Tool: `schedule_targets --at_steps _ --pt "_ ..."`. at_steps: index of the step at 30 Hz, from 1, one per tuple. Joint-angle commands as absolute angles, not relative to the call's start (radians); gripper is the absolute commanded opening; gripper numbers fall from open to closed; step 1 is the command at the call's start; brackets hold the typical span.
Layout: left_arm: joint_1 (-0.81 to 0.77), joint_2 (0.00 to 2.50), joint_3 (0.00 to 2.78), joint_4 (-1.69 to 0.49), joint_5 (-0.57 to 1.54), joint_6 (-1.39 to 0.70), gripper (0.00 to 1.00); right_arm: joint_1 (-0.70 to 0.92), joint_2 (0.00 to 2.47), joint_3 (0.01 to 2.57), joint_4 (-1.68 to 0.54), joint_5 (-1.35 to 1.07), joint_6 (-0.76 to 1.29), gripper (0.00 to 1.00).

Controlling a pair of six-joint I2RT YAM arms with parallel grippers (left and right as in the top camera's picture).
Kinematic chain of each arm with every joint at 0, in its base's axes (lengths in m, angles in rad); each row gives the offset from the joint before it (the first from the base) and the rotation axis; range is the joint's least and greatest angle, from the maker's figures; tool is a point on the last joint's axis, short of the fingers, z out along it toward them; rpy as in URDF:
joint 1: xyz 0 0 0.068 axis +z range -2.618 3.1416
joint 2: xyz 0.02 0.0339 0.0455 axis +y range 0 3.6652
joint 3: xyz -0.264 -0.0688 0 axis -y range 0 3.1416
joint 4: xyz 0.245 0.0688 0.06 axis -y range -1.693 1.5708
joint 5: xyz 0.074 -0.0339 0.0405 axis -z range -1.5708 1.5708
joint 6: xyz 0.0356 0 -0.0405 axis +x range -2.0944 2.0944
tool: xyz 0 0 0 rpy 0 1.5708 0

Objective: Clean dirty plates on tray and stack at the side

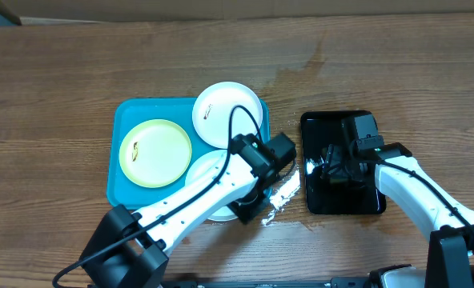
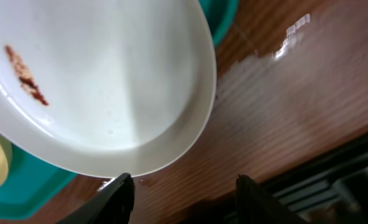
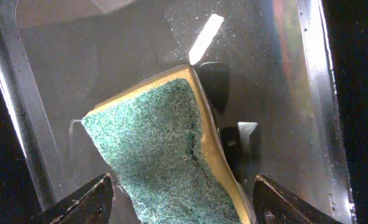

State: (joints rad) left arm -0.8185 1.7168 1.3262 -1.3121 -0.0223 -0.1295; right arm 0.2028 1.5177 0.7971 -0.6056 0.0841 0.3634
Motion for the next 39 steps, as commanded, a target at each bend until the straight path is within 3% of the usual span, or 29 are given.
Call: schedule_targets --at_steps 1,3,7,12,17,21,22,23,24,27,30,33,34,39 --pt "-0.793 1.631 1.368 -1.281 0.023 -0.45 0.54 0.201 1.511 0.795 -0.603 0.084 0.368 0.73" --pt "-0.792 1.58 1.363 -1.256 0.008 -0.625 0.54 0.201 1.511 0.795 -0.603 0.084 0.367 0.73" --pt "-0.793 1.499 1.344 -1.316 -0.115 -1.083 0.32 0.201 1.511 0.795 -0.606 0.085 0.368 0.74" --pt "-0.792 1.46 1.254 -1.39 -0.21 -1.337 0.37 0.201 1.511 0.795 -0.607 0.084 0.367 0.78" --pt "-0.767 1.459 1.105 -1.341 -0.26 -1.412 0.38 0.201 1.511 0.795 -0.607 0.084 0.367 0.78" --pt "-0.694 1.459 1.029 -1.277 -0.241 -1.276 0.29 0.201 1.511 0.795 -0.607 0.084 0.367 0.78" --pt "-0.67 1.459 1.018 -1.255 -0.234 -1.218 0.24 0.2 1.511 0.795 -0.607 0.084 0.368 0.79" --pt "-0.643 1.459 1.011 -1.235 -0.225 -1.165 0.11 0.201 1.511 0.795 -0.607 0.084 0.368 0.78" --pt "-0.615 1.459 1.005 -1.217 -0.212 -1.12 0.04 0.201 1.511 0.795 -0.607 0.084 0.368 0.78" --pt "-0.54 1.459 0.986 -1.179 -0.173 -1.032 0.04 0.201 1.511 0.795 -0.608 0.084 0.367 0.79" --pt "-0.48 1.459 0.965 -1.156 -0.185 -0.968 0.13 0.201 1.511 0.795 -0.61 0.085 0.367 0.79" --pt "-0.438 1.459 0.944 -1.108 -0.149 -0.885 0.39 0.201 1.511 0.795 -0.61 0.085 0.367 0.79" --pt "-0.431 1.459 0.935 -1.082 -0.124 -0.85 0.42 0.201 1.511 0.795 -0.609 0.085 0.367 0.79" --pt "-0.428 1.459 0.87 -0.978 -0.067 -0.77 0.45 0.201 1.511 0.795 -0.607 0.085 0.367 0.76"
